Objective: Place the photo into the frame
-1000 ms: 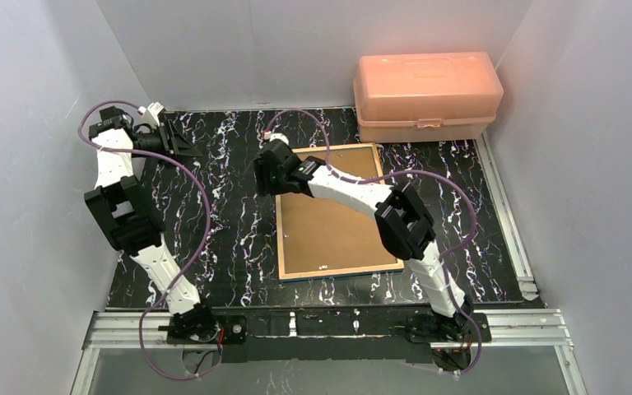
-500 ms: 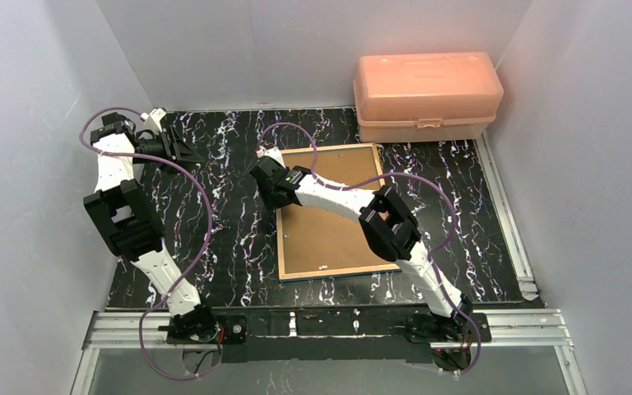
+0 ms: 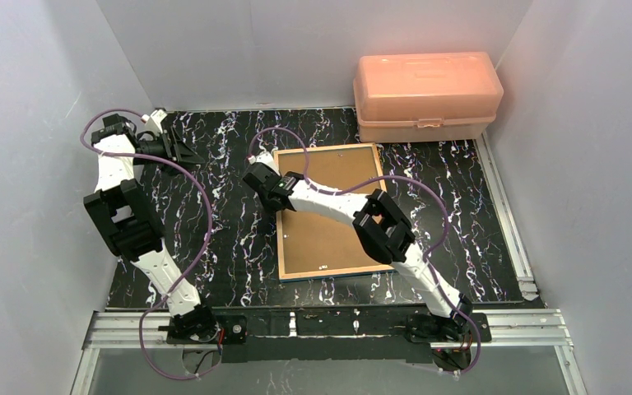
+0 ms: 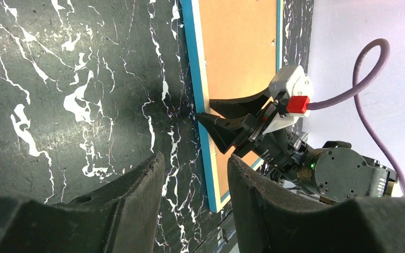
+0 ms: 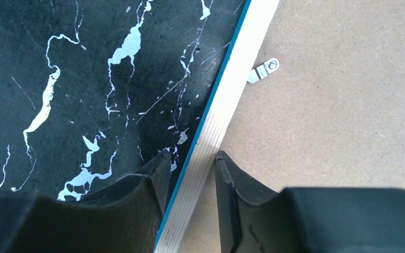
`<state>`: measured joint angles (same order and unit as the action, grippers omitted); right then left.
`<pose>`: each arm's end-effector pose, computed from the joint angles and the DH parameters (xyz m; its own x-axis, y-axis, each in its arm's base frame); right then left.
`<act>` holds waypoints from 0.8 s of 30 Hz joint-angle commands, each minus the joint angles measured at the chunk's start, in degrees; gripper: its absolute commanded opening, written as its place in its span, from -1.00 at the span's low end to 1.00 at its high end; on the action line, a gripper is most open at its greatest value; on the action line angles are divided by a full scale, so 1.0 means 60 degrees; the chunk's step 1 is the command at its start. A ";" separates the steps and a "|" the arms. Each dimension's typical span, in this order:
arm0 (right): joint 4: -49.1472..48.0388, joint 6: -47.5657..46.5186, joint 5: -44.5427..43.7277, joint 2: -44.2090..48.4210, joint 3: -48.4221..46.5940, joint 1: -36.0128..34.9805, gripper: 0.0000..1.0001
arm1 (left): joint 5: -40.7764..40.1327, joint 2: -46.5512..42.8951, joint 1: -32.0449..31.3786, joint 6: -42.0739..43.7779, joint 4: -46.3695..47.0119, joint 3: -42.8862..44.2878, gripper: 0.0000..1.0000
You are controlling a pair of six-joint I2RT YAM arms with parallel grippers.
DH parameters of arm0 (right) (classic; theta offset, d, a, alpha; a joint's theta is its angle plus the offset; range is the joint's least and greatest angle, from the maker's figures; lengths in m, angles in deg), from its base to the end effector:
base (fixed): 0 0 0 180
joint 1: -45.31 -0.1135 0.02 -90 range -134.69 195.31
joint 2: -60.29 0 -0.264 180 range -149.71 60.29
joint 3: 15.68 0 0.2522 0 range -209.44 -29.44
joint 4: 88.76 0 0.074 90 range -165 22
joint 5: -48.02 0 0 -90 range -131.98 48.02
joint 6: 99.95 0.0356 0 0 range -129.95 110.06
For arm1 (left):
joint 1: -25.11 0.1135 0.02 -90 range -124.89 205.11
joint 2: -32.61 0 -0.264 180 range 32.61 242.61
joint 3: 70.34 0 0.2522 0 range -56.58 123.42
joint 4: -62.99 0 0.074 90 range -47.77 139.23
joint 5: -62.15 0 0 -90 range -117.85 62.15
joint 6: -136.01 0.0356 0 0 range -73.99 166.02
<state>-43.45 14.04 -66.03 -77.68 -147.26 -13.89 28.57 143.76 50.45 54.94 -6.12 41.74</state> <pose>0.2852 0.4502 0.1786 -0.6335 -0.3375 -0.6963 -0.4351 0.8995 -0.0402 0.3762 0.1454 0.2768 -0.8222 -0.2943 -0.4872 0.1729 0.6864 -0.7064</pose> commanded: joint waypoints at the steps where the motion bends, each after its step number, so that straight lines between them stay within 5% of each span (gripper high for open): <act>1: 0.0076 -0.0281 -0.0222 -0.0292 -0.0590 -0.0132 -0.20 | 0.0321 -0.0513 0.0050 0.0018 -0.0136 -0.0149 -0.10; 10: -0.0678 -0.2404 0.0899 0.1121 0.1233 -0.0749 -0.75 | 0.0065 -0.0443 -0.0006 0.0212 -0.0135 -0.0201 -0.14; 15: -0.1067 -0.4231 0.3594 0.2954 0.3400 -0.0906 -0.77 | -0.0464 -0.0510 -0.0569 0.0671 -0.0022 -0.0483 -0.13; 21: -0.1118 -0.5791 0.4931 0.4992 0.6037 -0.1346 -0.76 | -0.1205 -0.0113 -0.1510 0.0884 0.0238 -0.0656 -0.13; 24: -0.0521 -0.5936 0.4843 0.5365 0.6407 -0.1400 -0.44 | -0.1568 0.0144 -0.2003 0.0933 0.0280 -0.0714 -0.13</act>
<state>-47.29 -14.66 -42.10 -51.41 -110.30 -21.63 22.12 143.94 41.62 58.88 -4.46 38.40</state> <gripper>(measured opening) 0.302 0.436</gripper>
